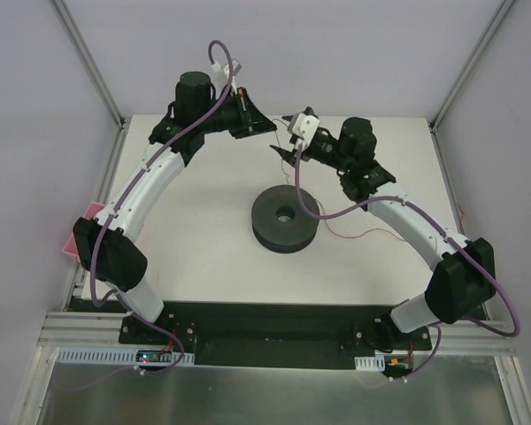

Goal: Wrap the cables

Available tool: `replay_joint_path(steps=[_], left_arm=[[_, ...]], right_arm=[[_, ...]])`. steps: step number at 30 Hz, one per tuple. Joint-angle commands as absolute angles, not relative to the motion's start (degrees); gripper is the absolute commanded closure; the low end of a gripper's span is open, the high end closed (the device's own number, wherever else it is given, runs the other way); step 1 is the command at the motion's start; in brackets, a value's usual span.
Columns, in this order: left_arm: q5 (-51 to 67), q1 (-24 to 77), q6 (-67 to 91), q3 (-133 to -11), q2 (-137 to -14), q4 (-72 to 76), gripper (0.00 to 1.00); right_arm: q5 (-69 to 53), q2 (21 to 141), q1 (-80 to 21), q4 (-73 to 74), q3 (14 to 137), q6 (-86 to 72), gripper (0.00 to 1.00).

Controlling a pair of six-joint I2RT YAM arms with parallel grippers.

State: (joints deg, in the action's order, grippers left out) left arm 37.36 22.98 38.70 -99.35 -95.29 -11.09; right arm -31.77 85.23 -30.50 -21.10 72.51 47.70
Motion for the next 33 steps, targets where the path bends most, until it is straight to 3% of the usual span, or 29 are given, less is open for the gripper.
replay_joint_path(steps=[1, 8, 20, 24, 26, 29, 30, 32, 33], left_arm=[[34.11, 23.73, 42.19, -97.65, -92.11, -8.0, 1.0], [34.45, 23.73, 42.45, -96.77, -91.32, -6.51, 1.0], [35.86, 23.73, 41.92, -94.4, -89.91, -3.69, 1.0], [36.03, 23.73, 41.92, -94.04, -89.74, -3.34, 1.0], [36.3, 23.73, 41.75, -93.87, -89.74, -2.9, 1.0], [37.09, 23.73, 41.05, -93.34, -89.56, -2.02, 1.0], [37.44, 23.73, 40.17, -93.34, -89.56, -2.02, 0.92], [37.97, 23.47, 37.63, -93.08, -89.39, -1.93, 0.59], [37.62, 23.12, 36.49, -92.73, -89.04, -1.85, 0.52]], right_arm=[[-30.15, 84.99, -31.9, -20.66, 74.27, 50.1, 0.26], [-27.34, 85.43, -32.17, -20.92, 74.53, 50.8, 0.53], [-25.05, 86.04, -31.99, -20.83, 74.97, 50.89, 0.76], [-24.7, 86.31, -31.82, -20.92, 75.5, 50.27, 0.89], [-24.17, 86.4, -31.73, -20.92, 75.76, 49.66, 1.0], [-23.55, 86.57, -31.2, -21.01, 76.02, 48.43, 1.0], [-23.47, 86.57, -30.94, -21.09, 75.94, 48.08, 1.0], [-23.47, 86.4, -29.89, -21.36, 75.94, 47.02, 1.0], [-23.47, 86.22, -29.27, -21.27, 76.02, 46.33, 1.0]])
